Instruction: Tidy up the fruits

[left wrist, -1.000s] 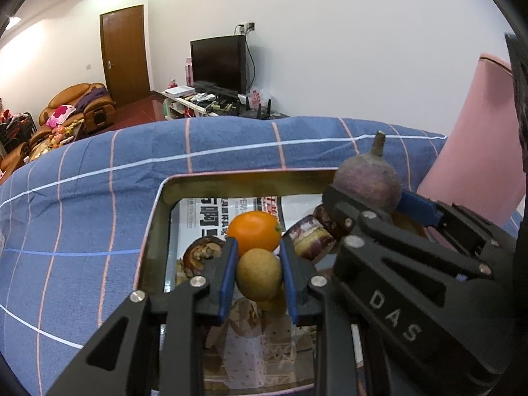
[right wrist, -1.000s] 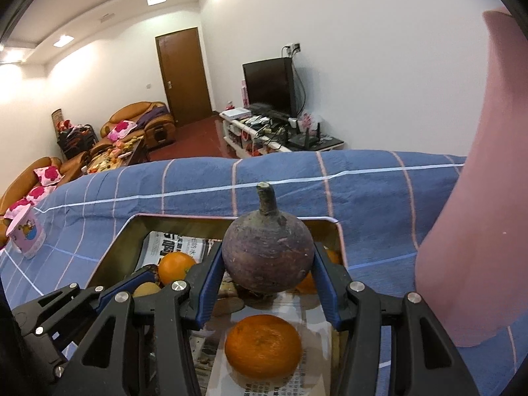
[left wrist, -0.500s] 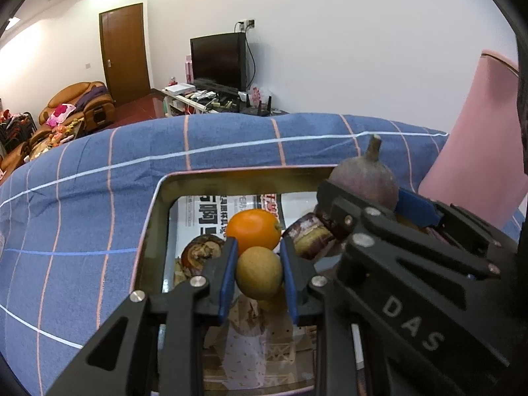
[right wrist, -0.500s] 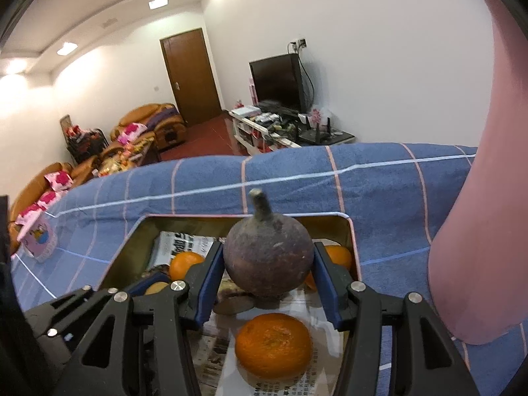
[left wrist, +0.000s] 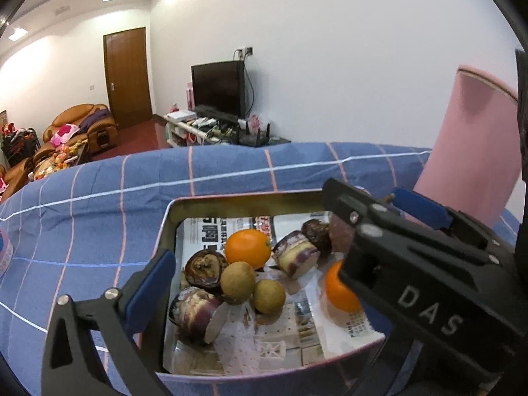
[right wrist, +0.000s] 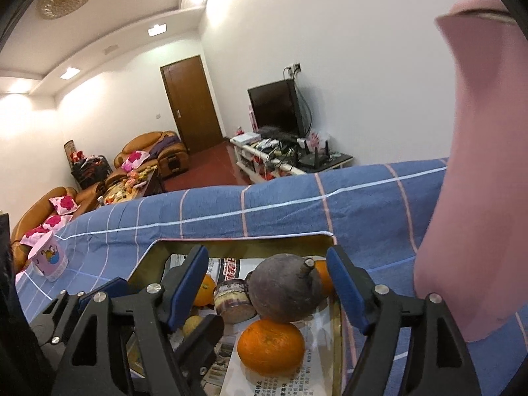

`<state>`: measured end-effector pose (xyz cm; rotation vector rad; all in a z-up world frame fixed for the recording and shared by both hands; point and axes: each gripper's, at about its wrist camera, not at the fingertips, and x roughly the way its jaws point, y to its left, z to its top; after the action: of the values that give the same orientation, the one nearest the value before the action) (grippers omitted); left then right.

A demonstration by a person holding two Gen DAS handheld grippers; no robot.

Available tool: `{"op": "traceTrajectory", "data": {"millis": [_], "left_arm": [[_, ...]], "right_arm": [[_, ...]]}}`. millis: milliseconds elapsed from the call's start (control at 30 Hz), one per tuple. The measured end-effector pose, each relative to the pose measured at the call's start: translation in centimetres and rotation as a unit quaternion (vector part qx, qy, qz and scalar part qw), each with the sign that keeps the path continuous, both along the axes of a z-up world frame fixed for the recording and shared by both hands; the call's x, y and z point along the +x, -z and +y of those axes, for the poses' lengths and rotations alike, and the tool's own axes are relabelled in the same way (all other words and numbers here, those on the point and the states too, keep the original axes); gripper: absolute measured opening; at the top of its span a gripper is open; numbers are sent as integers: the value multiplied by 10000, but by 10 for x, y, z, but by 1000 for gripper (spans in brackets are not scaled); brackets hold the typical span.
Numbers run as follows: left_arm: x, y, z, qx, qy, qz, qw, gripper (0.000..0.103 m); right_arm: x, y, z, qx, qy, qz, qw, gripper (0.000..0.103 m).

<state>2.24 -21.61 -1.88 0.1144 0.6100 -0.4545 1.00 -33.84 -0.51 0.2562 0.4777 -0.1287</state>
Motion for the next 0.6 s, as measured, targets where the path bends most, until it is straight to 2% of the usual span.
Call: {"op": "traceTrajectory", "data": {"millis": [200,400,600], "left_arm": [[-7,-5,7,89,-176,-211,9996,103],[-10,-7,14,208,-426,-452,9979,103],[-17,-8,22,322,-570,-595,9961,103]], "right_arm": [[-22,-10,-7,-64,411,-479,9980,77],[-28,-9,-9,12,523,-457,9976,78],[-44,-12,4,-330,620,-645,9954,78]]}}
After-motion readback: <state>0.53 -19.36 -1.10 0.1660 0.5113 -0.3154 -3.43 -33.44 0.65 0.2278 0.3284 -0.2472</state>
